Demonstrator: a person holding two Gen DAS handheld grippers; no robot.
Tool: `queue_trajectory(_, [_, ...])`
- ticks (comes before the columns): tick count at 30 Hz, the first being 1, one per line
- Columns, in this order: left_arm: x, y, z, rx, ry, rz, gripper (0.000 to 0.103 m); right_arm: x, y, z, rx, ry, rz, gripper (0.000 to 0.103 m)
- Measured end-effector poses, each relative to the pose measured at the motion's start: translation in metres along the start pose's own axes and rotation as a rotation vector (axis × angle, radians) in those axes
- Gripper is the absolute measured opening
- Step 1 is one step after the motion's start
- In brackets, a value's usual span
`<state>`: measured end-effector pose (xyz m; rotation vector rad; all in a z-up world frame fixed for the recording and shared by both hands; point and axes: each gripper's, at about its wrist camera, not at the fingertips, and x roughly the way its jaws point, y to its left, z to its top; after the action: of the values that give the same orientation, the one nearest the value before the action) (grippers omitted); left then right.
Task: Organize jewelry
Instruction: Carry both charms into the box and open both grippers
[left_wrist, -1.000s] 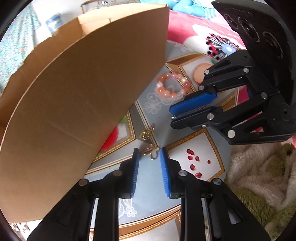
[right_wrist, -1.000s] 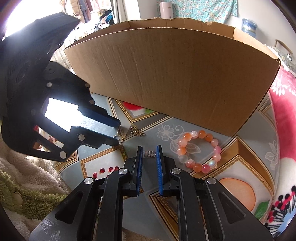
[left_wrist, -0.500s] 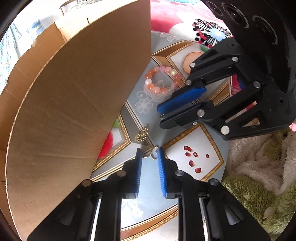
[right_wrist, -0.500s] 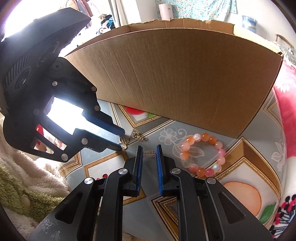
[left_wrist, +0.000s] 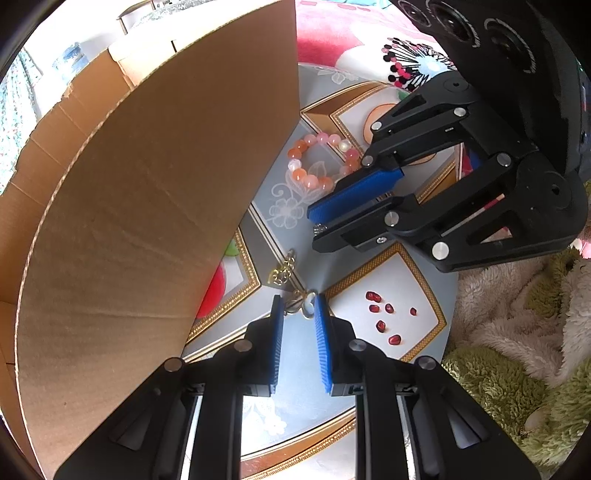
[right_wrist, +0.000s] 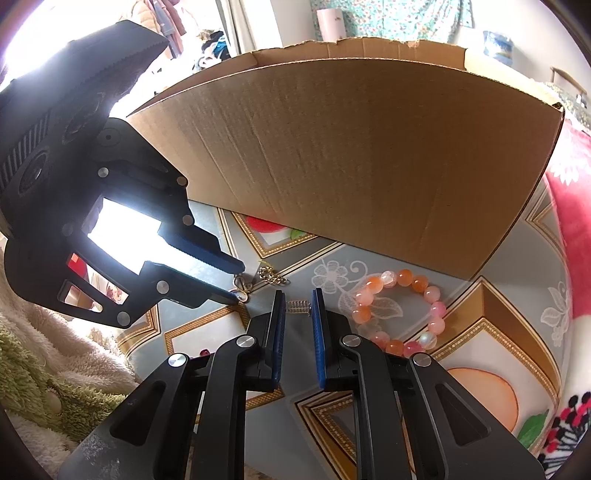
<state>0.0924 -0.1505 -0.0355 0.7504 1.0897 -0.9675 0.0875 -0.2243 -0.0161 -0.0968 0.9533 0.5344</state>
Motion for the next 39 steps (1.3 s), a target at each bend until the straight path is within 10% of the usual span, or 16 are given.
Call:
queue_trajectory(12, [-0.041,-0.004,-0.008,-0.029,-0.086,0.04,0.016,-0.034,0.013,0.002,-0.019,-0.058,-0.038,0.012])
queue_trajectory(25, [-0.155,0.037,0.009,-0.143,-0.352,0.124,0.016,-0.133,0.026,0.062,-0.102,-0.338,-0.069,0.012])
queue_trajectory(39, [-0.064,0.153,0.035,-0.347,-0.125,0.037,0.017,-0.025,-0.052,0.137,0.118,-0.025,0.035,0.015])
